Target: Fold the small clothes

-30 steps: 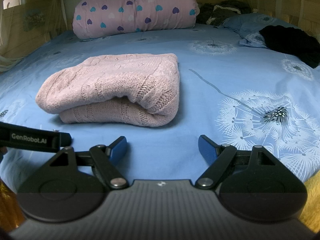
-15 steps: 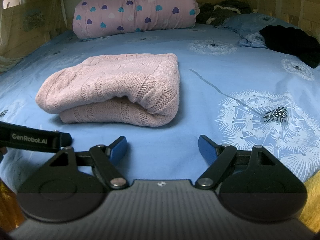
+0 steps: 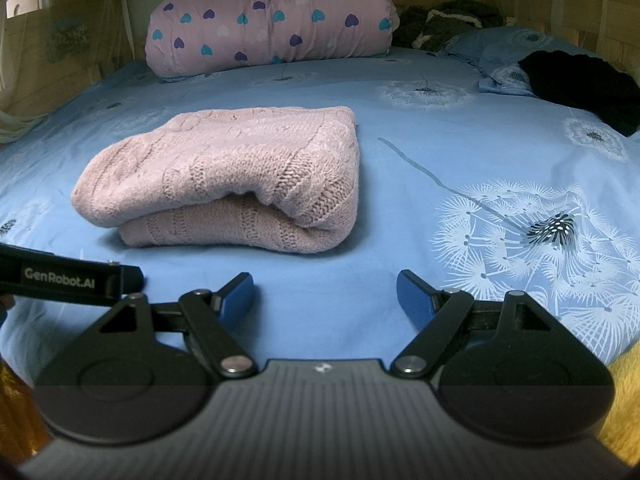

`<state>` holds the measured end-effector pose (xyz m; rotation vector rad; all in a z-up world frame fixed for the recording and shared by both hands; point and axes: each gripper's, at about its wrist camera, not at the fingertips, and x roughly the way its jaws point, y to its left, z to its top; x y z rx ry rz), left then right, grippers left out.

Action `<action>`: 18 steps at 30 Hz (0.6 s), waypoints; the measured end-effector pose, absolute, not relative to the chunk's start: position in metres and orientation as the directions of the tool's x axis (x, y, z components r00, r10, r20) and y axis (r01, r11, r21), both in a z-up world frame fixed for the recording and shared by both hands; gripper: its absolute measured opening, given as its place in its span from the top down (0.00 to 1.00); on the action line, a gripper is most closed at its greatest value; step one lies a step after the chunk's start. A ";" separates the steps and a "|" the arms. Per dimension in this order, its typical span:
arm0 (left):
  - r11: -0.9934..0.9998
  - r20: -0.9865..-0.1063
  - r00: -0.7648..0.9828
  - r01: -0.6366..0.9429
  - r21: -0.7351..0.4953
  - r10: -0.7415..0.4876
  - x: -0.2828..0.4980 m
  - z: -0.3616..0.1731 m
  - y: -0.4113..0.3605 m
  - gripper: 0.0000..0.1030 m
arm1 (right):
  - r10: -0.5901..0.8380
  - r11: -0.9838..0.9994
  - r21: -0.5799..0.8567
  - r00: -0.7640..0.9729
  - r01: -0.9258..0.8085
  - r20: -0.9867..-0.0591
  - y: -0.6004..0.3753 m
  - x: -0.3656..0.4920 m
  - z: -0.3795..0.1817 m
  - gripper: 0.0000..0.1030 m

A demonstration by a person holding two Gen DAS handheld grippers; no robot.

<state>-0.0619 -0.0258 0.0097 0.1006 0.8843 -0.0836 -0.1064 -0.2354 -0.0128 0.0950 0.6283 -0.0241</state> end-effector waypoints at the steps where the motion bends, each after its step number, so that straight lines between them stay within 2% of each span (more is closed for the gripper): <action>1: 0.992 -0.775 0.631 0.115 0.053 -0.031 -0.062 0.010 -0.026 0.00 | 0.006 0.995 0.081 0.809 0.051 -0.588 -0.235 -0.106 -0.013 0.22; 18: 0.991 -0.773 0.634 0.119 0.055 -0.034 -0.062 0.009 -0.026 0.00 | 0.005 0.996 0.079 0.809 0.051 -0.588 -0.236 -0.107 -0.013 0.22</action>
